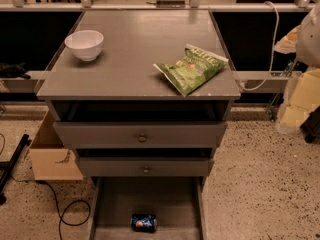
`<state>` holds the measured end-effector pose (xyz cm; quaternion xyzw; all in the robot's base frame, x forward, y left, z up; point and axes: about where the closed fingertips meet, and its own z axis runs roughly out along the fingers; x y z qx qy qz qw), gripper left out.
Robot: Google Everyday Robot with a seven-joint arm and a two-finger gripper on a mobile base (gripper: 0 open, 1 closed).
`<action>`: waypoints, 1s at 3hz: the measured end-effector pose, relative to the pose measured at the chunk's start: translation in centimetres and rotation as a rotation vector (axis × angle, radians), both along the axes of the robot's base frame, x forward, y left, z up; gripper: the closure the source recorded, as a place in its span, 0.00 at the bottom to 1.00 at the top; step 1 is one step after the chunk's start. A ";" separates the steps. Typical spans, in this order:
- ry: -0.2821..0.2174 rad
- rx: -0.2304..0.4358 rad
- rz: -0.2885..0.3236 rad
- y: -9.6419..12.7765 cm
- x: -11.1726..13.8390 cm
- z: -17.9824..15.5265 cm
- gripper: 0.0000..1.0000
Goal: Pick pepsi can from bottom drawer and place on counter
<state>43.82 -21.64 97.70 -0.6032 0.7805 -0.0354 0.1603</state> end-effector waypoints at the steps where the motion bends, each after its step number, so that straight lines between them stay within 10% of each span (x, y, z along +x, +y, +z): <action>1: 0.000 0.005 0.001 0.2 -0.1 -0.1 0.00; 3: 0.038 0.051 -0.011 0.9 -1.1 -2.2 0.00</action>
Offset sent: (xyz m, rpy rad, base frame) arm -0.0053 0.0099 -0.0122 0.0305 0.0242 0.0076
